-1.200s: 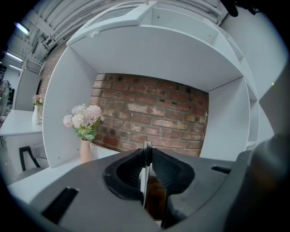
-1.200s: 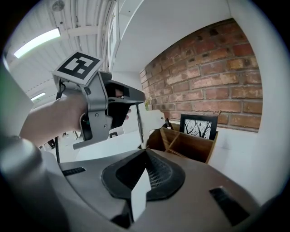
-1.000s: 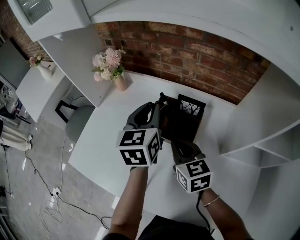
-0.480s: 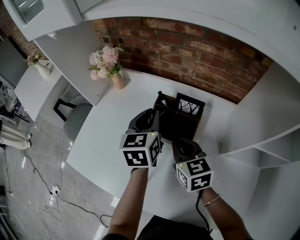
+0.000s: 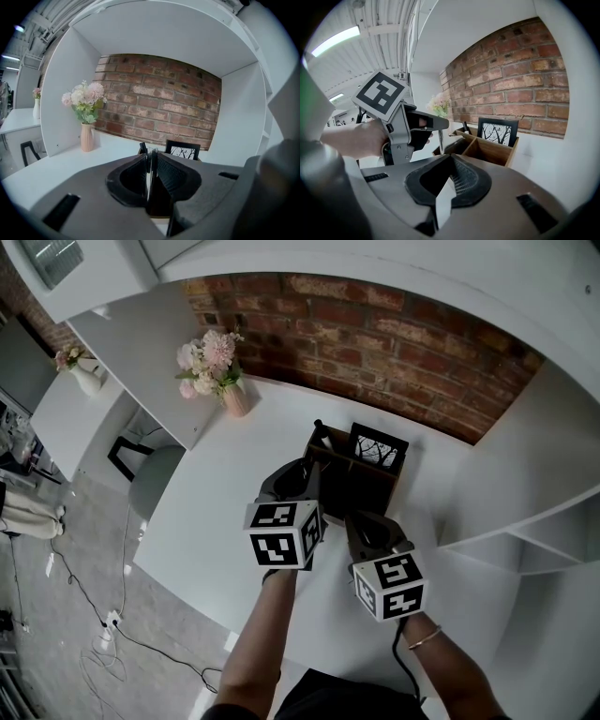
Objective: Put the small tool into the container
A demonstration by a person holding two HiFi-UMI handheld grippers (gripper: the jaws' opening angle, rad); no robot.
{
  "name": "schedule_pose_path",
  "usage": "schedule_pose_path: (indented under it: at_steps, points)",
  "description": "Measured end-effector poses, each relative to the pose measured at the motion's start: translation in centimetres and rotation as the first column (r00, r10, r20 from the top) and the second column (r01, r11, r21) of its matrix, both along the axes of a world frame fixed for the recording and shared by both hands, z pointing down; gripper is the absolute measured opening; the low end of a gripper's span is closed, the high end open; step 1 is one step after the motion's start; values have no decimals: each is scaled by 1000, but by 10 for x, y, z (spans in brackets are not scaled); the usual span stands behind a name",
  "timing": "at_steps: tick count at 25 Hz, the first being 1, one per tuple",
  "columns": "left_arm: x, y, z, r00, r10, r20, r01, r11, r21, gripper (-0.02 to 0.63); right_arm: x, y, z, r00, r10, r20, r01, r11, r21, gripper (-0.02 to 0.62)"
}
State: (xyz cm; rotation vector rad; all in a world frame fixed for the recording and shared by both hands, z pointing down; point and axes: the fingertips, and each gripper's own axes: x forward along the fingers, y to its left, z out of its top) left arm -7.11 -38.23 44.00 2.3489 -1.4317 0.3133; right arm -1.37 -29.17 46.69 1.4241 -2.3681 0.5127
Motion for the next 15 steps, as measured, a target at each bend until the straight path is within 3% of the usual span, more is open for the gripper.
schedule_pose_path:
  at_steps: [8,15]
  points:
    - [7,-2,2,1000,22,-1,-22,1000,-13,72,3,4,-7,1000,1,-2,-1,1000,12,5]
    - [2,3,10,1000,3,-10,-4,999,-47,110,7,8,-9,1000,10,-4,-10,1000,17,5]
